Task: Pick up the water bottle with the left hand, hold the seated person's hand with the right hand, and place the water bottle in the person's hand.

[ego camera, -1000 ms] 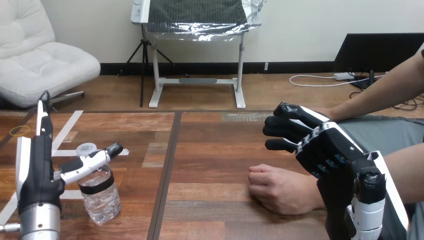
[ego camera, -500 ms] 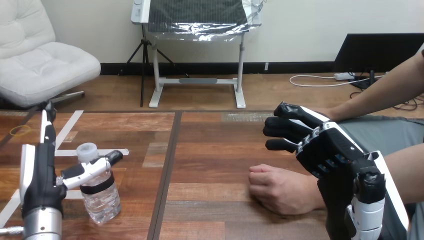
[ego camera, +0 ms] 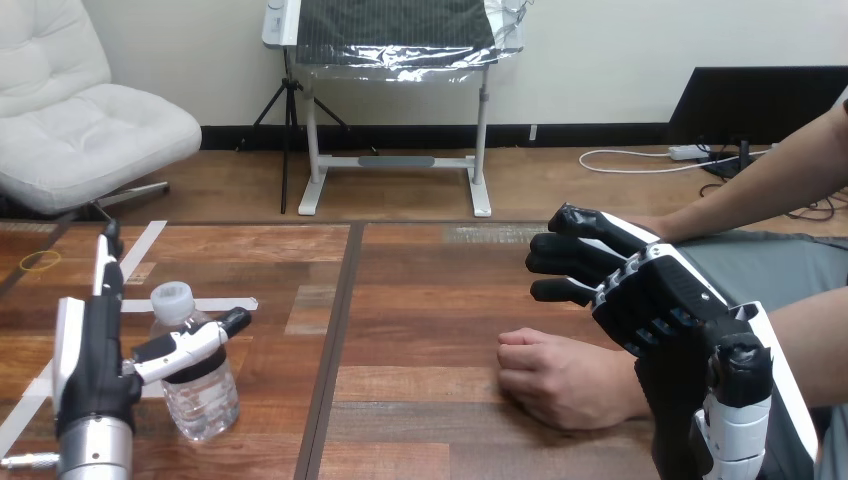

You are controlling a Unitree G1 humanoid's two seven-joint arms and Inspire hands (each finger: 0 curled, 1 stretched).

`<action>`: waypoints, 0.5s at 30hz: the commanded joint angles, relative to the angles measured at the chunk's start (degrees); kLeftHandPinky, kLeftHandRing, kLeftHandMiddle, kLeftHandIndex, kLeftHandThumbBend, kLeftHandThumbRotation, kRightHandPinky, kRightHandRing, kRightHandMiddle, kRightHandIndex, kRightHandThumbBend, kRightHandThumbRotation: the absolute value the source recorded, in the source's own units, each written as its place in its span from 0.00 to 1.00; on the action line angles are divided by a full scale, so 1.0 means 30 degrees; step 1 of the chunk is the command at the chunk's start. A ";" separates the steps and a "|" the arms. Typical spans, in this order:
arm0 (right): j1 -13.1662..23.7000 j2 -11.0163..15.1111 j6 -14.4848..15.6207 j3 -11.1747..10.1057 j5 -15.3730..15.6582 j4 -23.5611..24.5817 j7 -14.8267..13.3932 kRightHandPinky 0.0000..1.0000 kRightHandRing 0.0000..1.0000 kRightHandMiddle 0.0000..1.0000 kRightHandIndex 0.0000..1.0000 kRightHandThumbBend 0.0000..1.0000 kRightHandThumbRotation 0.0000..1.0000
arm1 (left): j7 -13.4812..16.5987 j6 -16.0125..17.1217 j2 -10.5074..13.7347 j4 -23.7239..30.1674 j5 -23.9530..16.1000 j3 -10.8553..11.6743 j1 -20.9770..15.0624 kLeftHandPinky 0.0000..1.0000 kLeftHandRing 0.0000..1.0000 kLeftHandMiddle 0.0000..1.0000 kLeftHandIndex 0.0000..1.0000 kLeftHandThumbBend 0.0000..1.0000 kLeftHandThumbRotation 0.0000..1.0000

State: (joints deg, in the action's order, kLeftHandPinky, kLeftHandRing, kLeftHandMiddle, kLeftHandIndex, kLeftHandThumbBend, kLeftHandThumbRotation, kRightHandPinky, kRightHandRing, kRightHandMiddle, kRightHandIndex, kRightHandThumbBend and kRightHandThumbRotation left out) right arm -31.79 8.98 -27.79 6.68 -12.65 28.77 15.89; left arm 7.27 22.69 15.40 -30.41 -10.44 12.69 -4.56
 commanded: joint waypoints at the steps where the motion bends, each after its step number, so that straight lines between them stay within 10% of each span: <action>1: 0.0644 -0.0055 -0.0142 -0.0175 -0.0248 0.0528 0.0007 0.71 0.76 0.76 0.78 0.82 1.00 | 0.0135 0.0561 0.0371 -0.0647 0.0129 -0.0312 -0.1655 1.00 1.00 1.00 1.00 1.00 0.20; 15: 0.0670 -0.0034 -0.0219 -0.0244 -0.0173 0.0505 -0.0010 0.72 0.77 0.76 0.78 0.81 1.00 | -0.0550 0.0605 0.0294 -0.2065 0.0959 -0.0525 -0.2156 1.00 1.00 1.00 1.00 1.00 0.19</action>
State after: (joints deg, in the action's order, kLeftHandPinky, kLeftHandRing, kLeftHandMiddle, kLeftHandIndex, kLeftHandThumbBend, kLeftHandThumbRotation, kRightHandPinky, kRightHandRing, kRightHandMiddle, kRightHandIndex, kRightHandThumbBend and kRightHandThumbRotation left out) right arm -31.78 9.12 -27.79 6.68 -12.66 28.78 15.98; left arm 6.20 23.50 15.40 -36.29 -8.52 11.77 -6.66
